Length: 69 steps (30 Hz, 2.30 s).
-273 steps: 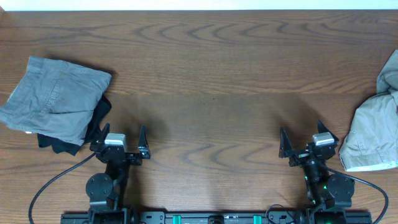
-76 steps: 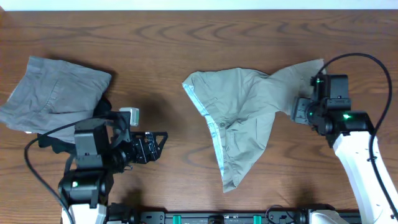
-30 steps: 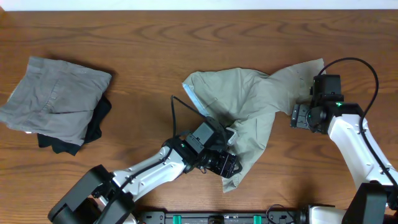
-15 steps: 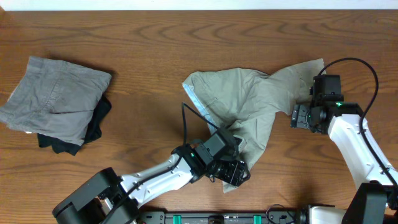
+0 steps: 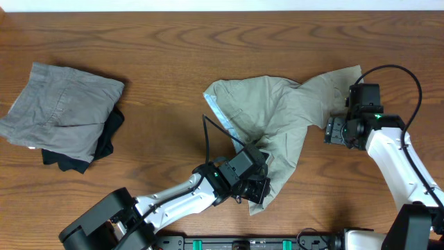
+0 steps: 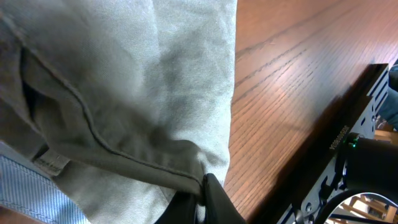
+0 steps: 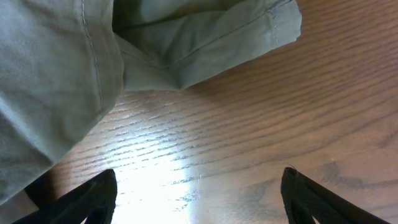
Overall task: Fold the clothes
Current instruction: 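Grasp the shorts' waistband edge with the left gripper, then pull the shorts apart, right gripper moving right and down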
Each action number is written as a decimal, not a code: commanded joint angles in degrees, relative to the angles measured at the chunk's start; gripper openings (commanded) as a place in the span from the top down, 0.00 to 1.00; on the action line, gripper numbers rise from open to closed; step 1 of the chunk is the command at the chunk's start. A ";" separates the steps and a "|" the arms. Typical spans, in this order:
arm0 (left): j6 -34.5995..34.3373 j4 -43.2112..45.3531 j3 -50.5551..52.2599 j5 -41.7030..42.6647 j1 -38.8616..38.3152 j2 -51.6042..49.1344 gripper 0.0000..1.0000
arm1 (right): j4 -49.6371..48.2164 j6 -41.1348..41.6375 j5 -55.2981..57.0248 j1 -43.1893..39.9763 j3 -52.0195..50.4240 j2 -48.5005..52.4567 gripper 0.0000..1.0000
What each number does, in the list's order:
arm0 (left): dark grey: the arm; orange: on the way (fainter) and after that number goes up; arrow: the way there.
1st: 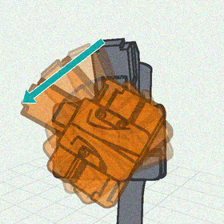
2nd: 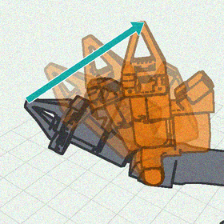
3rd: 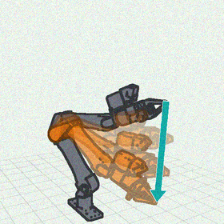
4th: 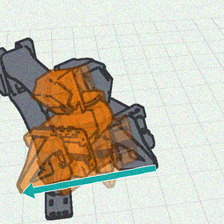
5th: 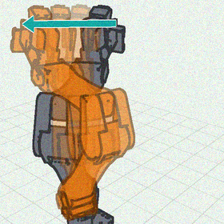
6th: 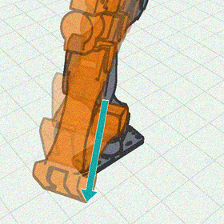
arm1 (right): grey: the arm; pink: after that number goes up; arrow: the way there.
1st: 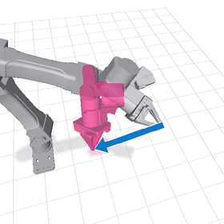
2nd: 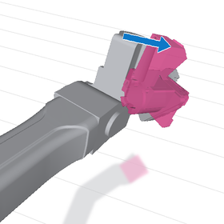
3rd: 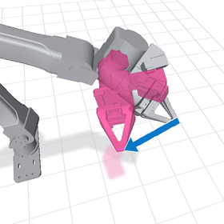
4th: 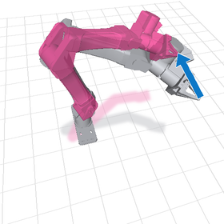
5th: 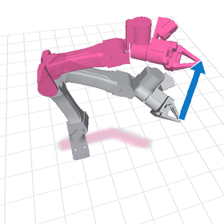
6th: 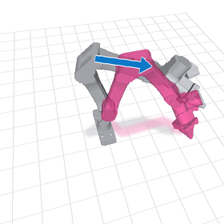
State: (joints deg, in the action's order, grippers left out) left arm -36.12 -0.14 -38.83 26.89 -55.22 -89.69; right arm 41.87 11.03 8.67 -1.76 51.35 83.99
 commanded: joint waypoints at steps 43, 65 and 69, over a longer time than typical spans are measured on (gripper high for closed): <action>20.04 -17.00 -3.06 -10.05 30.99 9.60 0.94 | -24.00 4.22 4.98 18.93 -13.51 -0.07 0.30; 20.04 -16.98 -3.04 -10.08 30.99 9.60 0.94 | 9.75 6.67 13.49 16.02 0.50 -11.78 0.98; 20.04 -16.98 -3.04 -10.08 30.99 9.60 0.94 | 24.06 7.91 8.37 14.84 4.79 -14.34 0.97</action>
State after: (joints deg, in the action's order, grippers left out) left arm -16.62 -16.95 -40.91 17.58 -24.27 -80.44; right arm 61.82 17.50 19.99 14.17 53.71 71.18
